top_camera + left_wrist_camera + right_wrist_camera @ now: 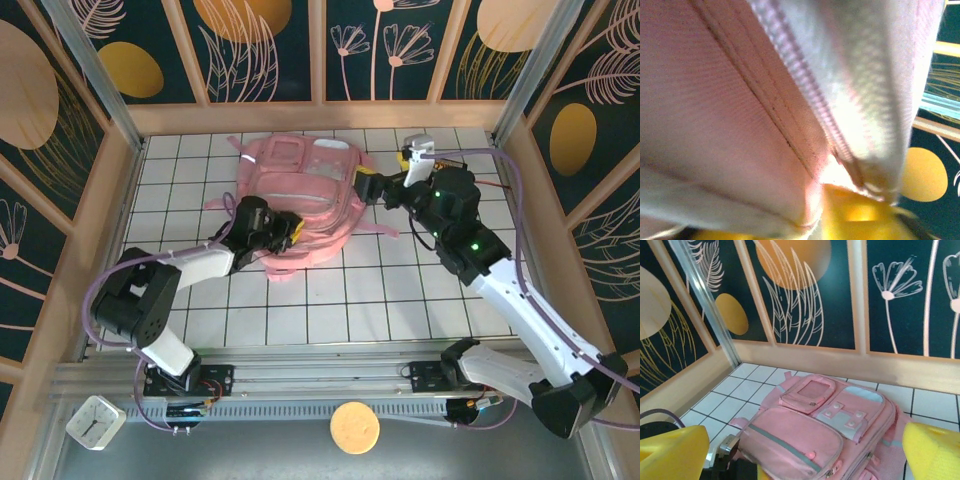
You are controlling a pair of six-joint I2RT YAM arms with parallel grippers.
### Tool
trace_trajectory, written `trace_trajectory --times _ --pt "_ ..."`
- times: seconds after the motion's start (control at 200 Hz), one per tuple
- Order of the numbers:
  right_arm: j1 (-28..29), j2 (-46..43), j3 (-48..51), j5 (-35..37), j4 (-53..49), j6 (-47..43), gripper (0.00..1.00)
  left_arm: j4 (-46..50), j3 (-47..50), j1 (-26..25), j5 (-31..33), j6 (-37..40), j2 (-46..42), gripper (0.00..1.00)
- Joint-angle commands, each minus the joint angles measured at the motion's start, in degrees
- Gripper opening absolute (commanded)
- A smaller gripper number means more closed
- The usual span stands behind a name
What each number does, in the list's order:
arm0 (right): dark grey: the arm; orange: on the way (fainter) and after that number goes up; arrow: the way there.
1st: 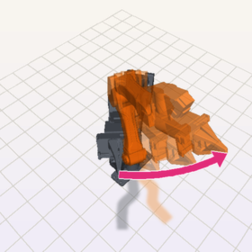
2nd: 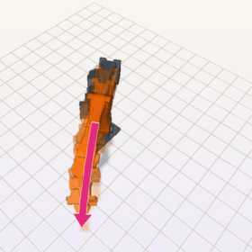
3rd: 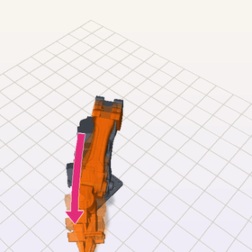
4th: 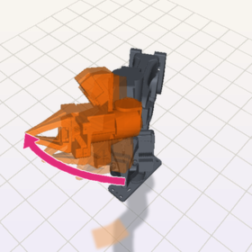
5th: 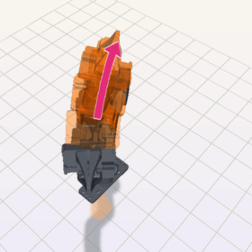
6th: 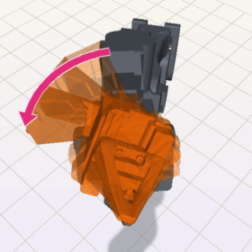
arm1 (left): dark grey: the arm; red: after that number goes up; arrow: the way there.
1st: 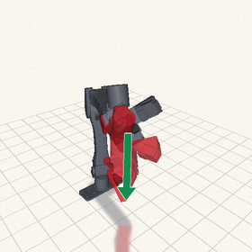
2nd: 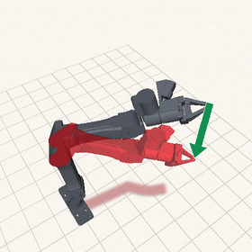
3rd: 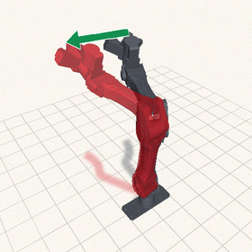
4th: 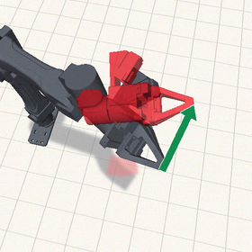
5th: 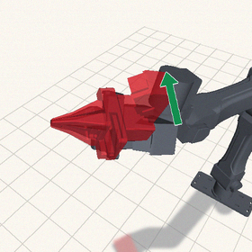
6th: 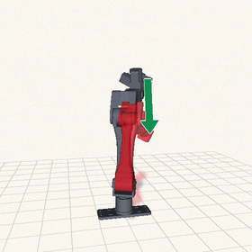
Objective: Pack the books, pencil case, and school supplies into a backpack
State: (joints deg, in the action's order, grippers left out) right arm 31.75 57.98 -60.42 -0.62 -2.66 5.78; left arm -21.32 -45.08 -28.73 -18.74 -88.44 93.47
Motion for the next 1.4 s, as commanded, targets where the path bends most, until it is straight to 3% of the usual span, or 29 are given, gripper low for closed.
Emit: trace_trajectory --times 0.0,0.01,0.04,0.055,0.07,0.23,0.35,0.445,0.575,0.801,0.986,1.166,1.271,1.396 --pt "-2.7 -1.9 1.8 4.5 -2.8 3.2 0.99 -2.1 -3.4 0.1 -2.0 3.2 0.3 0.57" --pt "-3.0 -1.9 1.9 4.7 -3.1 3.4 0.99 -1.5 -3.6 0.1 -2.0 3.4 0.2 0.60" --pt "-3.8 -1.7 2.1 5.1 -3.8 4.2 0.99 0.2 -4.0 0.1 -1.9 4.3 -0.3 0.81" --pt "-4.2 -1.7 2.2 5.2 -4.1 4.7 0.99 1.1 -4.1 0.1 -2.0 4.7 -0.6 0.96" --pt "-4.5 -1.6 2.3 5.3 -4.3 4.9 0.99 1.9 -4.2 0.1 -2.0 5.3 -0.9 0.98" --pt "-10.6 0.5 3.2 5.6 -6.0 8.8 0.99 12.3 -2.1 -0.5 -1.1 10.1 -8.5 0.99" --pt "-18.4 4.1 4.2 3.0 -6.0 9.1 0.99 21.3 0.2 -0.5 2.8 16.2 -17.4 0.99" --pt "-25.8 8.1 7.1 2.0 -3.6 6.4 0.99 29.4 -0.4 0.0 10.5 23.9 -24.5 0.99" --pt "-32.2 13.1 16.7 1.9 9.3 1.0 0.99 38.5 -2.6 1.2 28.3 35.5 -29.0 0.99" --pt "-35.9 25.8 27.8 -3.1 37.2 -2.2 0.99 27.5 2.7 5.5 42.6 58.6 -32.2 0.99" --pt "-35.9 30.8 29.4 -1.1 44.6 -3.4 0.99 21.9 4.3 17.8 39.8 64.2 -32.8 0.99" --pt "-35.8 33.3 30.3 -3.2 48.3 -2.9 0.99 6.3 12.7 22.0 40.6 77.0 -30.3 0.99" --pt "-35.7 34.3 29.8 -3.1 48.6 -3.1 0.99 -6.1 17.5 25.6 37.3 76.6 -25.3 0.99" --pt "-35.4 35.1 28.8 -3.7 47.4 -3.7 0.99 -16.5 18.7 26.2 36.5 78.1 -16.5 0.99"
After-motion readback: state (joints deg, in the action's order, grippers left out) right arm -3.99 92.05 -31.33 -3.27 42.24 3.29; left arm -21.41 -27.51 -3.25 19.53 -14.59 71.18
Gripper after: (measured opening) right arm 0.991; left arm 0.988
